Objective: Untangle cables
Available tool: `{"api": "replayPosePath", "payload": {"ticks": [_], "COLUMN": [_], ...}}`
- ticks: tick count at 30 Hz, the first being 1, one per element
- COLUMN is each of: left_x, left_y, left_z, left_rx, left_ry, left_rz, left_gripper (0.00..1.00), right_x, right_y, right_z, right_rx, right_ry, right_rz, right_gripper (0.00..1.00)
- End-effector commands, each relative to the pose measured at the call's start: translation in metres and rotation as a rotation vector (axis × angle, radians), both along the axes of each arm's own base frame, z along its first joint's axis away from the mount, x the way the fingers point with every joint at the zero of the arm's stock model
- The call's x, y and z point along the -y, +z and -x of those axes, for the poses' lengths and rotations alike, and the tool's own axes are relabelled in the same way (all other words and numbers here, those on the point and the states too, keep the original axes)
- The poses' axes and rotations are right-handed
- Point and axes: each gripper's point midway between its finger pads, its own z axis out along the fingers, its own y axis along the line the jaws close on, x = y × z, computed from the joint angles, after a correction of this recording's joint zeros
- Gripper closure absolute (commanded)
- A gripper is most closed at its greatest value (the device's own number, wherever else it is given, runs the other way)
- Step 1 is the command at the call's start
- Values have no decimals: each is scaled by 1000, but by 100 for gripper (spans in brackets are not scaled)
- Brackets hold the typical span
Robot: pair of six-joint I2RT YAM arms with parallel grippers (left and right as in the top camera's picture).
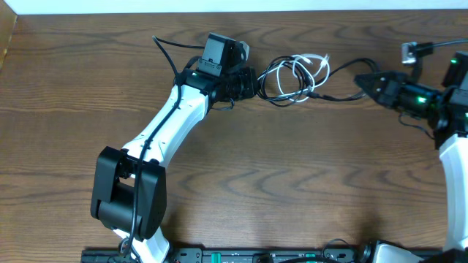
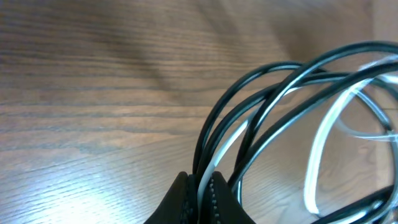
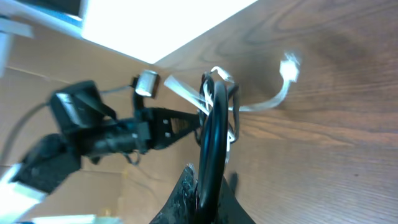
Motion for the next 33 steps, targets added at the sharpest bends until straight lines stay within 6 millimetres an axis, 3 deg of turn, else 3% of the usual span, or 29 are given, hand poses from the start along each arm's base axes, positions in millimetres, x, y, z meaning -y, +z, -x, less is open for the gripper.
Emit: {"api": "replayPosePath", "payload": {"ticks": [1, 6, 10, 12, 16, 18, 21, 25, 33], "left_x": [-19, -24, -24, -23, -19, -13, -4, 4, 32], "left_y": [-18, -23, -23, -23, -21, -17, -10, -3, 24], "left_z": [-4, 0, 0, 0, 1, 2, 2, 1, 9], "left_rx": [10, 3, 4, 4, 7, 18, 35, 51, 88], "left_ry": [14, 2, -1, -3, -22, -52, -86, -114, -234], "left_rz": [-105, -144, -144, -141, -125, -92, -44, 3, 180], "left_gripper": [92, 92, 92, 92, 92, 92, 92, 92, 93], "right_x": [15, 62, 101, 107, 100, 93, 81, 66, 20], "right_y": [18, 1, -44, -62, -81, -86, -89, -88, -75], "right_z": [6, -2, -3, 2, 9, 9, 8, 5, -4], "right_rx": [35, -24, -199, -272, -324, -326, -318, -288, -144], "right_ry": [25, -146, -371, -415, -381, -350, -308, -257, -82], "right_rz": [-104, -61, 123, 199, 307, 344, 379, 405, 409], "right_gripper": [99, 99, 99, 99, 97, 84, 55, 36, 28]}}
